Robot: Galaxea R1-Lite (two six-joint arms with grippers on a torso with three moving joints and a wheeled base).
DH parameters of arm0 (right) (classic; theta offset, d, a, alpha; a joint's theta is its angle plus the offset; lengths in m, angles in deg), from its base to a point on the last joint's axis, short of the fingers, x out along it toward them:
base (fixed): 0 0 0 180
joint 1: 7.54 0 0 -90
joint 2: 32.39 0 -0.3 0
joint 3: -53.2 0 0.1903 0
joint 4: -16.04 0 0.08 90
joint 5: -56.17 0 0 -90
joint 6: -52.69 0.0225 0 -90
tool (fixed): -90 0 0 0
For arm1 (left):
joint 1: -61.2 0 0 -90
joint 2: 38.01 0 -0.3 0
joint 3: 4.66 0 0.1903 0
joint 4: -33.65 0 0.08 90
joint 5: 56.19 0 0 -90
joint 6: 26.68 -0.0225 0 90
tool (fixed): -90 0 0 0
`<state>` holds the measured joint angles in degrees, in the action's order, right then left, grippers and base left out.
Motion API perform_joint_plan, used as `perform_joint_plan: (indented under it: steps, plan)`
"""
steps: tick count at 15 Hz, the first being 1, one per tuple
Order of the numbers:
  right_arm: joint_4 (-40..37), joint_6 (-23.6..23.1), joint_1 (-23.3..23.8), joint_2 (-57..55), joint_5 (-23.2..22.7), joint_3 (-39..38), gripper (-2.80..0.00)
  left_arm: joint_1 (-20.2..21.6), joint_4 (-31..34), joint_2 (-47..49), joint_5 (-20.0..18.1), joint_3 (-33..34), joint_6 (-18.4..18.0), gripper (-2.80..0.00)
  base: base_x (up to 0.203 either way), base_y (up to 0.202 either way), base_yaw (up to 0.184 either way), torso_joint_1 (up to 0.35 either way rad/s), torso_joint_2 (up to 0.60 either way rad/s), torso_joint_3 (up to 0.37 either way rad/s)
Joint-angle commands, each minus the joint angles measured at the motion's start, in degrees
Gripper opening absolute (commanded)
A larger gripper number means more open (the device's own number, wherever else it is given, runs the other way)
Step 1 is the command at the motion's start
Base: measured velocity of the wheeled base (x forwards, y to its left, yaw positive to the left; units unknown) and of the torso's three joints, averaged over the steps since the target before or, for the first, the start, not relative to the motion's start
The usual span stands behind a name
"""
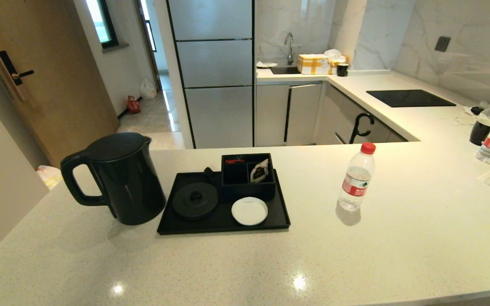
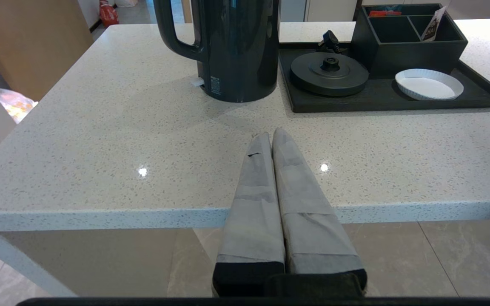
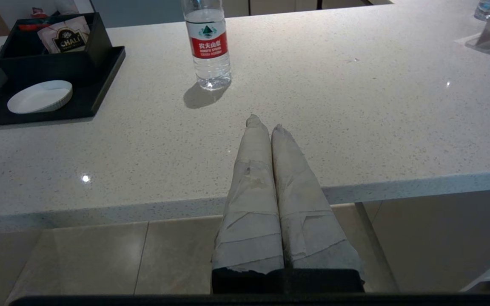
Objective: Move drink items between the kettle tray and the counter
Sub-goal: Return the bottled water to its original position
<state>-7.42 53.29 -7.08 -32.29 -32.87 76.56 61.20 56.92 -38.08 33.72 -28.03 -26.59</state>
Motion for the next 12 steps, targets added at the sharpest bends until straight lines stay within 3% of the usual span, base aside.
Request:
perform_joint_plan:
  steps: [1,7,9,12]
  plan:
    - [0.07,0.11,-0.01,-0.10,0.00,0.00,-2.80,0.00,0.01,-0.01,0.00,0.00,0.00,-2.80,0.000,0.000,0.000,0.000,0.00,0.000]
    - [-0.27,-1.14,0.03,-0.18,-0.16,0.93,-2.80,0.00,-0.05,-0.01,0.00,0.00,0.06,-2.80,0.000,0.000,0.000,0.000,0.00,0.000]
    - [-2.20,-0.59,0.05,-3.74,-0.07,9.04,-2.80,0.00,0.01,-0.01,0.00,0.00,0.00,-2.80,0.000,0.000,0.000,0.000,0.00,0.000]
    - [-8.25,6.07,0.05,-19.29,-1.33,28.79,-2.80,0.00,0.01,-0.01,0.00,0.00,0.00,-2.80,0.000,0.000,0.000,0.000,0.00,0.000]
